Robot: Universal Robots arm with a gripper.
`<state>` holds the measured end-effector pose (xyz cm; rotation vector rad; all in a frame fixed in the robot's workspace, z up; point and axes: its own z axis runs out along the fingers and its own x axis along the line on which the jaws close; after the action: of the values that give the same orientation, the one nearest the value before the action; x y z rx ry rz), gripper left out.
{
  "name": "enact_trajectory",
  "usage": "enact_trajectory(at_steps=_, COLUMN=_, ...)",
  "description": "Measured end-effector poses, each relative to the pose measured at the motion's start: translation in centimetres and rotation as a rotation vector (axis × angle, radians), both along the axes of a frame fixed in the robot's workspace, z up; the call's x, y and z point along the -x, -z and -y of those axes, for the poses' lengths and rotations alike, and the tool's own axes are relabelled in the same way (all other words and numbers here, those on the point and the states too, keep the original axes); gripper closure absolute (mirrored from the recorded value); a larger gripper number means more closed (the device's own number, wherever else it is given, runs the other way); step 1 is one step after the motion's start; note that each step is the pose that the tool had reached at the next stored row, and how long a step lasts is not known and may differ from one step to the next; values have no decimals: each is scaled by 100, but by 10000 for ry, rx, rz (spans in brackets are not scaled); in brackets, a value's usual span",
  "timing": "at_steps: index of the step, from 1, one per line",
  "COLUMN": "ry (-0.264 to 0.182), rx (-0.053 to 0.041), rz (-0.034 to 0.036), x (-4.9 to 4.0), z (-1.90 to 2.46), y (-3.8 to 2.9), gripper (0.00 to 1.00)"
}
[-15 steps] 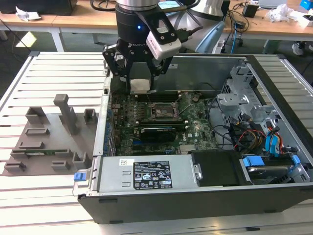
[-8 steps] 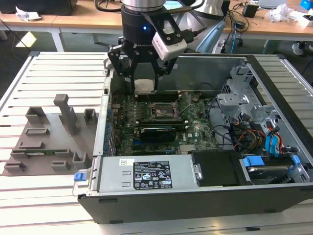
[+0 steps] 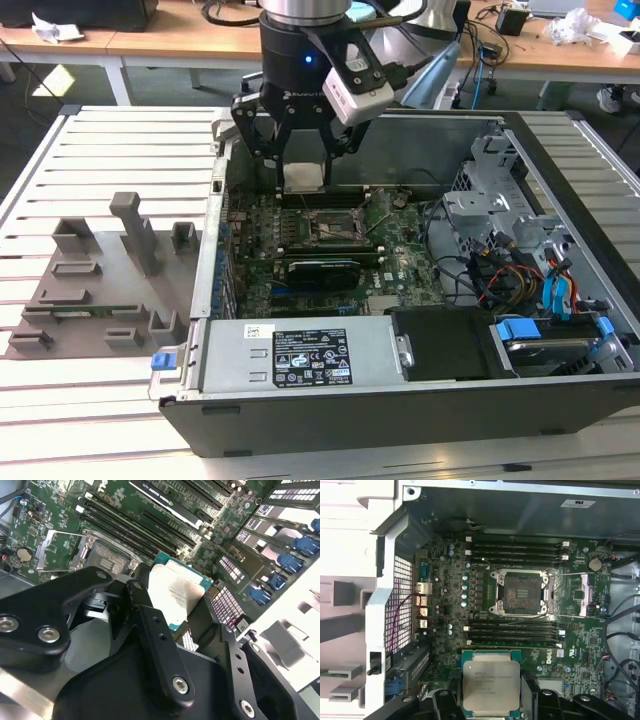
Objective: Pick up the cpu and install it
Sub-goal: 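Pick up the cpu and move it towards the insertion slot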
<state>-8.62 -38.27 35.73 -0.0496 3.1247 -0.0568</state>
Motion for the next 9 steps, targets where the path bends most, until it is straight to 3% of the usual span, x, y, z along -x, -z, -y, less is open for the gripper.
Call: enact_trajectory(at_steps=9, ry=0, rx=2, rz=0, x=-96, z=0, y=21, gripper=45)
